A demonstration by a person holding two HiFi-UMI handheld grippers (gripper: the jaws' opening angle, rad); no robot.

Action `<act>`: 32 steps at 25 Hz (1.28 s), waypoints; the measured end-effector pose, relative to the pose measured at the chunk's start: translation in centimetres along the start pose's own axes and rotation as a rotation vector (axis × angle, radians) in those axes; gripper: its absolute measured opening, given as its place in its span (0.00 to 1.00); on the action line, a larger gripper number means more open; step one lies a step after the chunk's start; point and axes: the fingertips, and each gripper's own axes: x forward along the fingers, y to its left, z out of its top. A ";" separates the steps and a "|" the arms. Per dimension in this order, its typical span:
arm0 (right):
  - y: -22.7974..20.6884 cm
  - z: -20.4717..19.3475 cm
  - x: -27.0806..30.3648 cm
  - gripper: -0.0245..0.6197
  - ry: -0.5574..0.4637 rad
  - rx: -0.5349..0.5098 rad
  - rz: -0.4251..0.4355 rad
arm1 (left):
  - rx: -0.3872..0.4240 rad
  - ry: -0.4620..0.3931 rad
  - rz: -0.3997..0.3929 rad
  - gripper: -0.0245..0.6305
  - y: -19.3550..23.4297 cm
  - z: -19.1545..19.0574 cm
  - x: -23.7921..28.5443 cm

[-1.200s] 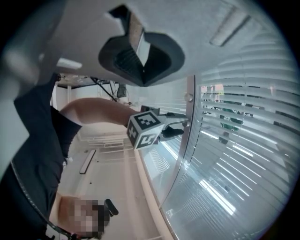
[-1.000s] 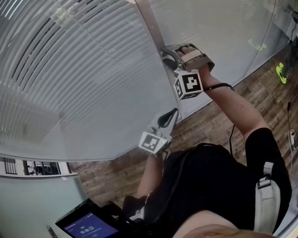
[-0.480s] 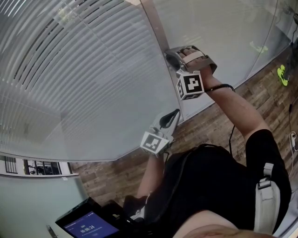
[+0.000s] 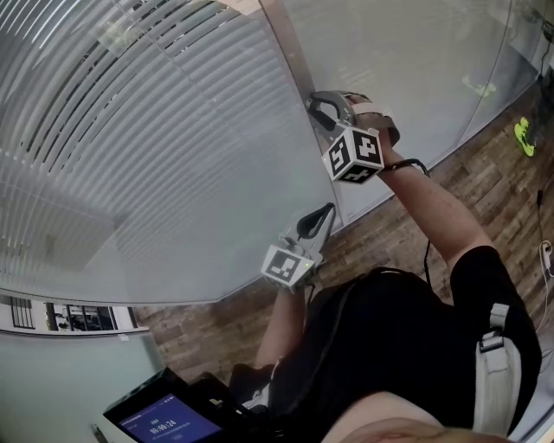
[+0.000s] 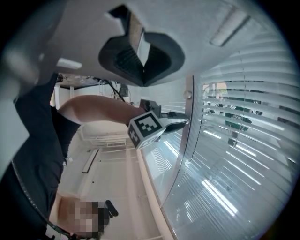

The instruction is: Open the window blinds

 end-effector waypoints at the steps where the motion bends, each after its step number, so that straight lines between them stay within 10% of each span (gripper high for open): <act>1: -0.1 0.0 -0.2 0.25 -0.005 0.067 -0.001 | 0.001 -0.001 -0.001 0.04 -0.1 0.0 0.0; 10: -1.2 -0.7 0.2 0.25 -0.055 0.469 -0.019 | 0.005 0.003 -0.005 0.04 0.7 0.2 -0.3; 32: -1.5 -0.2 0.8 0.32 -0.075 0.538 -0.025 | -0.010 0.026 -0.048 0.04 1.3 0.2 -1.0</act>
